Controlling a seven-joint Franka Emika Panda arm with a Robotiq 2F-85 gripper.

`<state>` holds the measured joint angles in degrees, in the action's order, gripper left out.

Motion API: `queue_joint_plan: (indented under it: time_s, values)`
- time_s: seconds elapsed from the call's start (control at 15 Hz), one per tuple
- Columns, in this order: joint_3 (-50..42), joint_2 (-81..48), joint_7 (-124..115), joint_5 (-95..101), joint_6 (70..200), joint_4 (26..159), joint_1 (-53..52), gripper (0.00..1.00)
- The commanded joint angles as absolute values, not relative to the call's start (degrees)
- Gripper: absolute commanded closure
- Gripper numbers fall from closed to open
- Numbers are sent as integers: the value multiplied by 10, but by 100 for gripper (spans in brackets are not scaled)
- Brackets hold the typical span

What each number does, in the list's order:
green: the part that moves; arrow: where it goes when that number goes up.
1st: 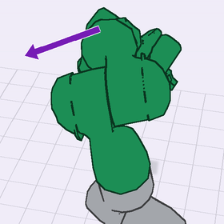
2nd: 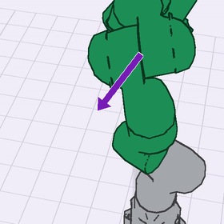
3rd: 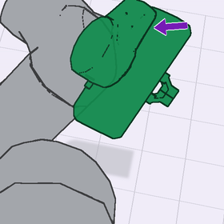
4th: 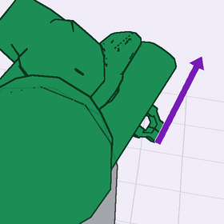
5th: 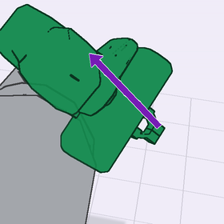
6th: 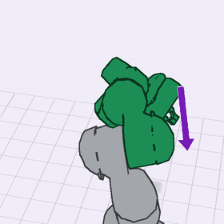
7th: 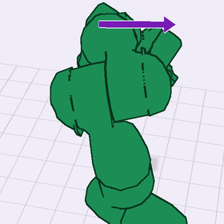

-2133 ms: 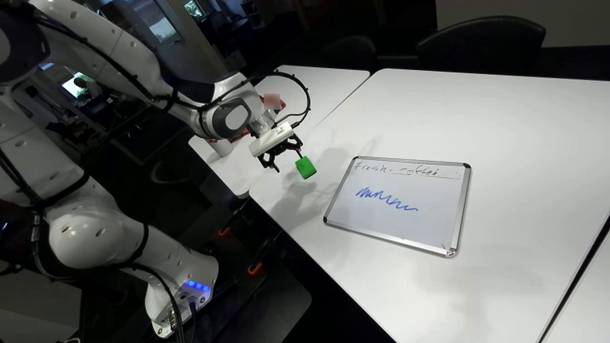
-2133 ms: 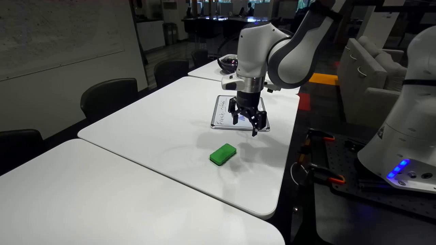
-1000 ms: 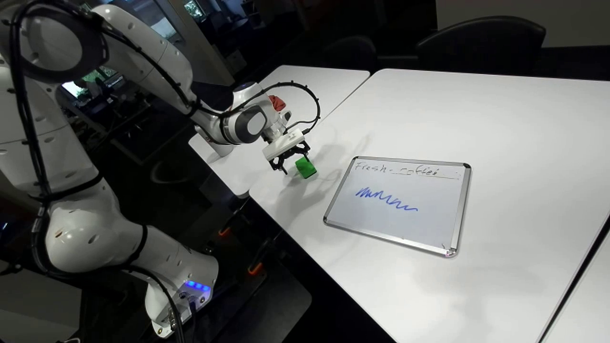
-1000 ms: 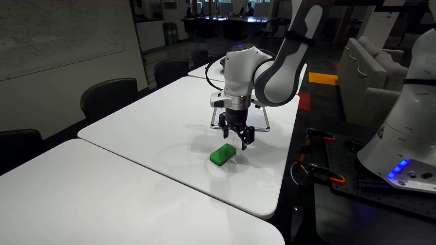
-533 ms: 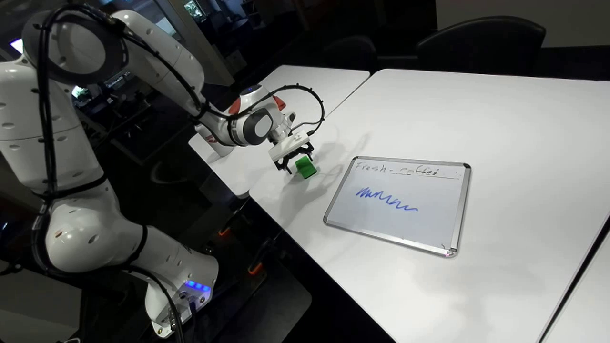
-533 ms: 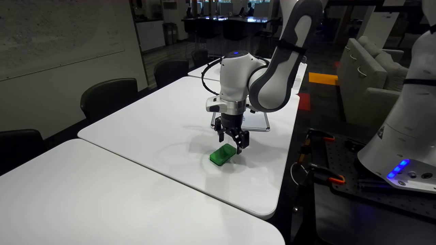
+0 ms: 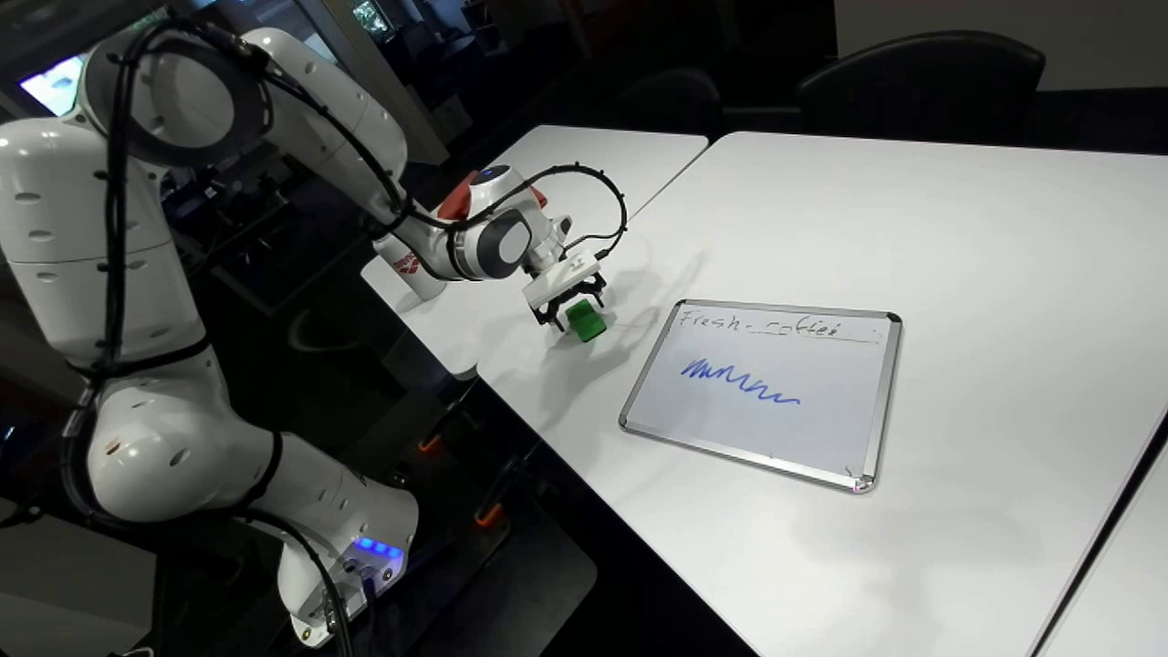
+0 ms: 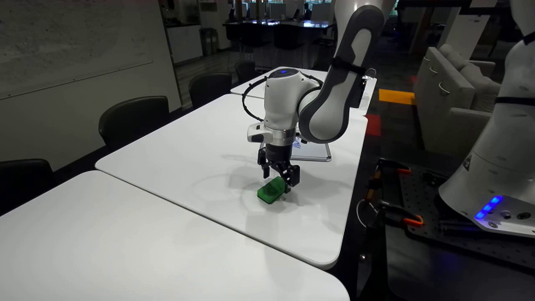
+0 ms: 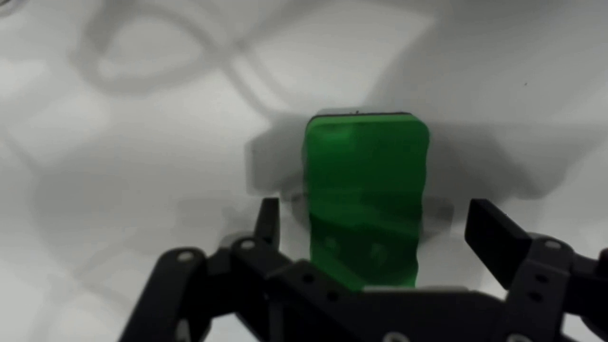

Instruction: Use the duster to erase the blue markings on the white board

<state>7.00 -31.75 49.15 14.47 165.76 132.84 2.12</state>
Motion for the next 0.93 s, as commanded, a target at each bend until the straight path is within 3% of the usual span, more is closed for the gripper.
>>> queue_joint_plan:
  time_s: [0.0, 0.33, 0.4, 0.53, 0.87]
  values:
    - [72, -334, 480, 158, 1666, 1311, 18, 0]
    - [68, -345, 476, 164, 1667, 1303, 8, 1]
    - [69, -346, 477, 165, 1668, 1303, 8, 26]
    - [69, -348, 477, 167, 1668, 1302, 6, 29]
    - [66, -345, 474, 169, 1672, 1305, 5, 66]
